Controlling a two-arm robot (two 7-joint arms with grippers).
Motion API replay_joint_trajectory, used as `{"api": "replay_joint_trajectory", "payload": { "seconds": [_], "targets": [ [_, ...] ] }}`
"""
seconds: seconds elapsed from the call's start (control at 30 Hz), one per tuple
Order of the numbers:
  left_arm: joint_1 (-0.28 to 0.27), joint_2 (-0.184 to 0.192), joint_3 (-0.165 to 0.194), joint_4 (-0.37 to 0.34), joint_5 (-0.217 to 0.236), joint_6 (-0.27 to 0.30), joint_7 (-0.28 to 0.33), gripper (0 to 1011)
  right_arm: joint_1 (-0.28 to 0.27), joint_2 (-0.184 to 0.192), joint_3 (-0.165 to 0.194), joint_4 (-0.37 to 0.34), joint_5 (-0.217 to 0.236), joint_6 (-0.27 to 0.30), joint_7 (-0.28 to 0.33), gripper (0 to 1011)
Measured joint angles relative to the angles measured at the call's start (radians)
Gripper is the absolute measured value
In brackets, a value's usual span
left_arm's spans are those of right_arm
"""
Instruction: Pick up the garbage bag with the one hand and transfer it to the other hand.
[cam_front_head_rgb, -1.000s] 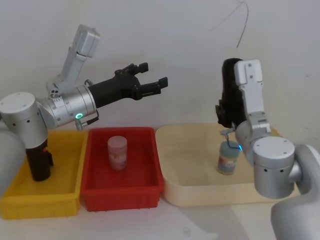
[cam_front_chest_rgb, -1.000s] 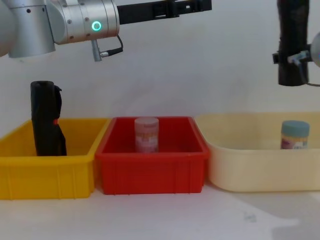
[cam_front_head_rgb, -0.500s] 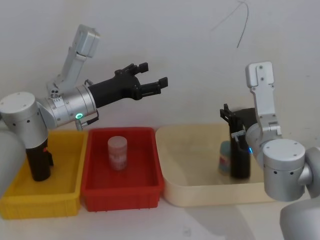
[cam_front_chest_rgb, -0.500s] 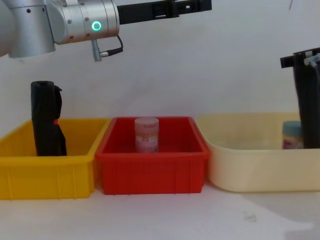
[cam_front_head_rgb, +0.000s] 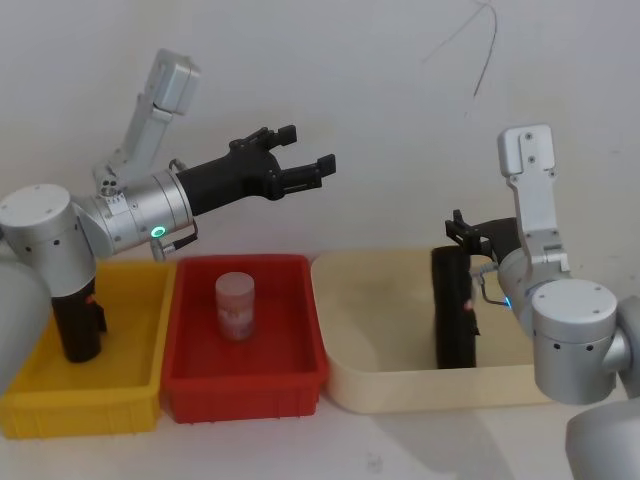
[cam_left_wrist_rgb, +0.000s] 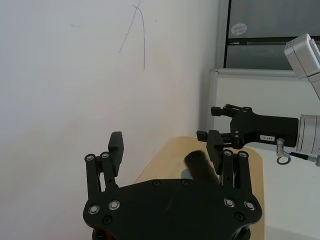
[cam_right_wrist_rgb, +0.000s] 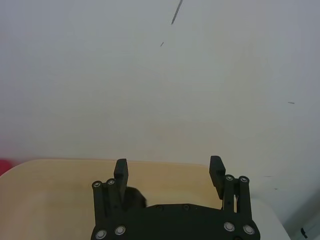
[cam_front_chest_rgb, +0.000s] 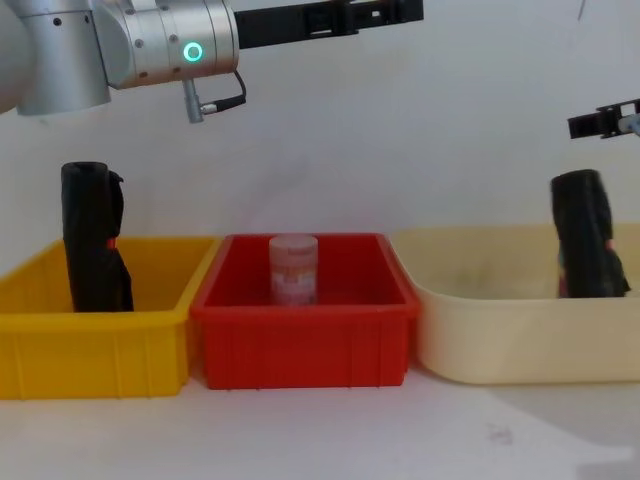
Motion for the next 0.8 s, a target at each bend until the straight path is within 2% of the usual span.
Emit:
{"api": "replay_joint_trajectory", "payload": {
  "seconds": [0.8],
  "targets": [
    [0.000,0.000,0.000,0.000,0.000,0.000,0.000,1001,-0.003,0.002,0.003,-0.004,-0.001,0.003,0.000,1001]
  ]
}}
